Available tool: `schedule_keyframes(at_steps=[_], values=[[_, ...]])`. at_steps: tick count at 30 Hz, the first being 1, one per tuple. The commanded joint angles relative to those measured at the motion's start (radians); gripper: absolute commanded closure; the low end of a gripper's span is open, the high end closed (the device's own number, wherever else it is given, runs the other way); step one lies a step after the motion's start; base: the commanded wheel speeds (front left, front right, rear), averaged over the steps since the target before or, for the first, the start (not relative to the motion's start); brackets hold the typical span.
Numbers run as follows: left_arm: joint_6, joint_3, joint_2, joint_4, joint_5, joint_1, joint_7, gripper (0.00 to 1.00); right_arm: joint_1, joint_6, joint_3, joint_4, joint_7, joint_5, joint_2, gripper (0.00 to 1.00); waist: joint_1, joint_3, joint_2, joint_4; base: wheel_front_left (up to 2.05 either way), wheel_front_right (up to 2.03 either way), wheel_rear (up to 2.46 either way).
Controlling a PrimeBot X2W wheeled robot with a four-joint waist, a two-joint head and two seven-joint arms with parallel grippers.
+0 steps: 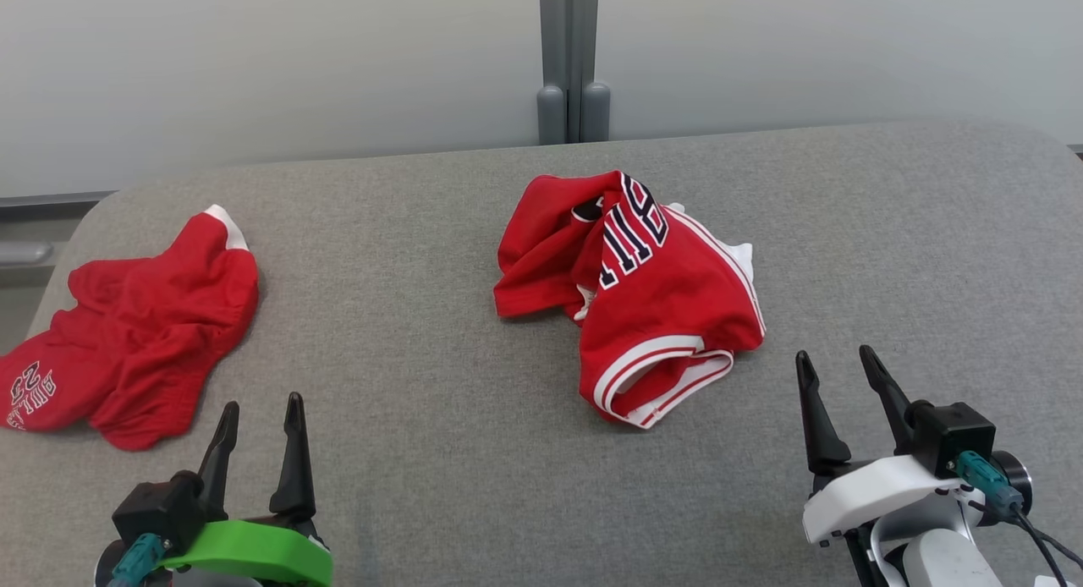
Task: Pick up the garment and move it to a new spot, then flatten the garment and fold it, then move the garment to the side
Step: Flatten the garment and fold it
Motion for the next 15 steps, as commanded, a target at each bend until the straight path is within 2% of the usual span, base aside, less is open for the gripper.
schedule_keyframes(at_steps=[1,7,15], values=[[-0.005,0.0,0.0,-0.002,0.009,-0.017,0.001,0.0,0.008,-0.001,0.001,0.004,-0.004,0.008,-0.003,0.0,0.0,0.001,0.0,0.001,0.0,0.0,0.0],[-0.01,-0.002,-0.007,-0.008,0.014,-0.024,0.001,0.0,-0.029,-0.001,0.026,0.042,0.047,0.021,-0.002,0.0,0.0,0.013,0.0,0.006,0.0,0.0,0.0],[-0.019,-0.02,-0.021,-0.014,0.017,-0.059,0.001,0.0,-0.161,-0.001,0.2,0.174,0.139,0.053,-0.003,0.0,0.0,0.061,0.0,0.046,0.0,0.0,0.0]])
